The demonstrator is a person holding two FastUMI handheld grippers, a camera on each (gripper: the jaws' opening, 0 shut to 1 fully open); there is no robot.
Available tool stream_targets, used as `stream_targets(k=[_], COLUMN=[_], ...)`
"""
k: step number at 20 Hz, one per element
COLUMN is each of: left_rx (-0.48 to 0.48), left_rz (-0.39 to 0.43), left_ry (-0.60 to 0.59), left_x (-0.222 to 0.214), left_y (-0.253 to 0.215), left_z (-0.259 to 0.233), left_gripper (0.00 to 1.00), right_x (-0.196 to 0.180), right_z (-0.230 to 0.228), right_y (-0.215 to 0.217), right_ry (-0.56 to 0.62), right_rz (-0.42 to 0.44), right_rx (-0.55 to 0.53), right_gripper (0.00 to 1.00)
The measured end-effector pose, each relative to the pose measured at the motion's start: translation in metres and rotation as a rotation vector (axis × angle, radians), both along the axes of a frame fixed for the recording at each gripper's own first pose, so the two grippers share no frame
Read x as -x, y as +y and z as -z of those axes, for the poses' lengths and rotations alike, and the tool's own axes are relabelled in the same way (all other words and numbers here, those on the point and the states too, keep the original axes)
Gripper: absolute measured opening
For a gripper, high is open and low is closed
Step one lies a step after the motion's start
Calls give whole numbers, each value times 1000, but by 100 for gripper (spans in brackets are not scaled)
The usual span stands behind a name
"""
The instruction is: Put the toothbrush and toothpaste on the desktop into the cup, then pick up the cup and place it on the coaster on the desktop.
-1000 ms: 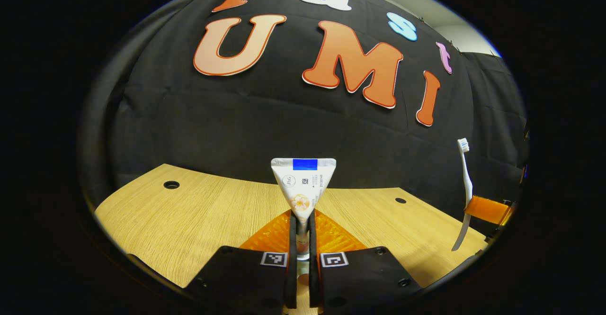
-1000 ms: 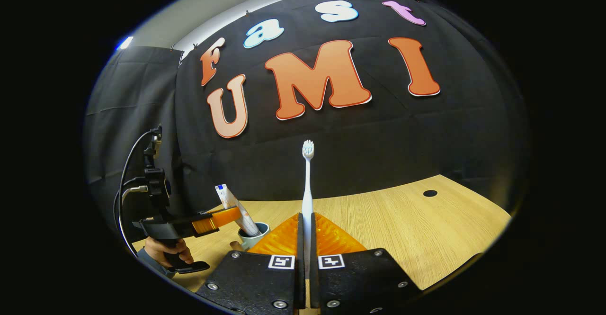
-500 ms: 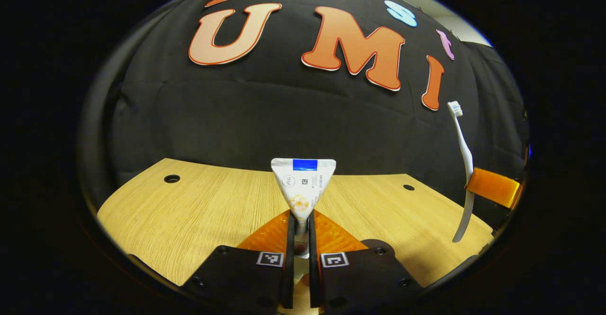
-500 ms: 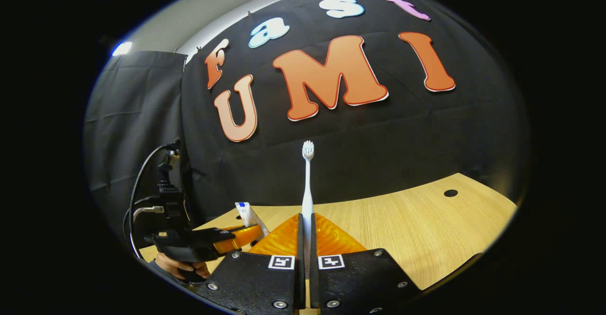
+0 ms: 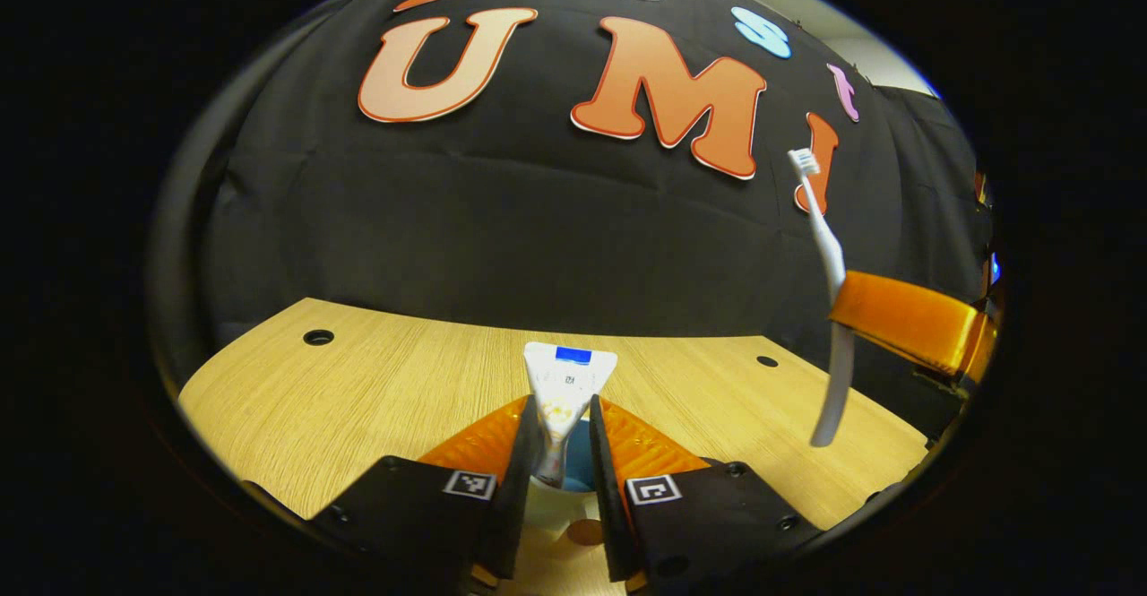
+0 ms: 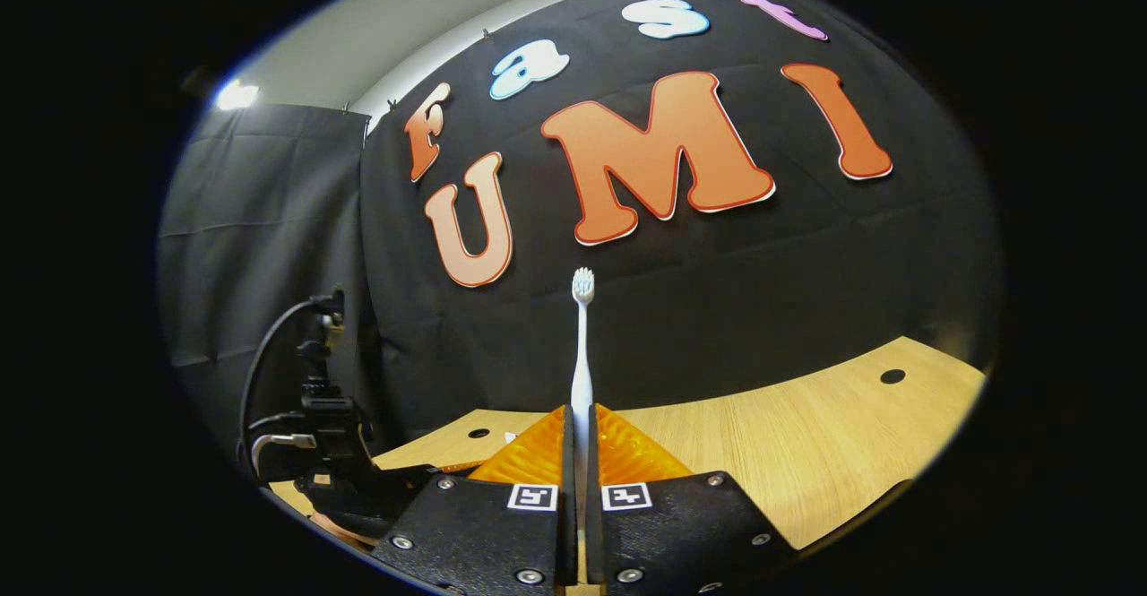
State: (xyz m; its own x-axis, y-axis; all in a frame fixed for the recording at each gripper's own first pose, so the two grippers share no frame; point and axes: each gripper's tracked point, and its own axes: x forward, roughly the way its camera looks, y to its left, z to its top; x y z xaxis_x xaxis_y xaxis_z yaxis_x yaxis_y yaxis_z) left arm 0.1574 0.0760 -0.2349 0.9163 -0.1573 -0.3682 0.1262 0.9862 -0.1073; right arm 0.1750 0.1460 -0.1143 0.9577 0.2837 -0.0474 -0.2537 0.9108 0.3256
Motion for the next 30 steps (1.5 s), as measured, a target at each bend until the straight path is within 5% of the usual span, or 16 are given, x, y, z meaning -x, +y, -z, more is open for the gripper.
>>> stream_targets(k=[3, 4, 5, 7, 8, 9, 12, 13, 14, 26, 29, 30], left_rx=[25, 33, 46, 41, 32, 23, -7, -15, -25, -52, -59, -61], left_rz=[-12, -27, -25, -51, -58, -71, -108, -114, -118, -203, -221, -225], left_ry=[-25, -40, -60, -103, -121, -142, -182, -186, -189, -202, -190, -191], left_x=[6, 8, 10, 15, 17, 18, 23, 25, 29, 51, 54, 54], left_y=[7, 13, 15, 25, 31, 37, 56, 61, 66, 111, 118, 118], left_z=[-8, -14, -21, -33, -38, -45, -60, -62, -62, -67, -64, -66], left_gripper=[50, 50, 68, 72, 82, 76, 88, 80, 88, 88, 80, 88], right_x=[-7, -9, -13, -17, -20, -21, -31, -34, -36, -57, -51, -48], right_z=[3, 5, 7, 13, 16, 19, 24, 27, 32, 89, 99, 100], right_y=[13, 17, 21, 29, 32, 35, 43, 47, 50, 63, 70, 68], right_ry=[-27, -34, -36, -21, -12, -9, -14, -9, -2, 42, 63, 60], right_rz=[-11, -14, -17, -25, -29, -31, -26, -27, -27, 16, -4, 1], right_rx=[-14, -15, -17, -31, -39, -41, -43, -54, -65, -28, -13, -5], right_gripper=[4, 4, 4, 4, 4, 4, 4, 4, 4, 4, 7, 8])
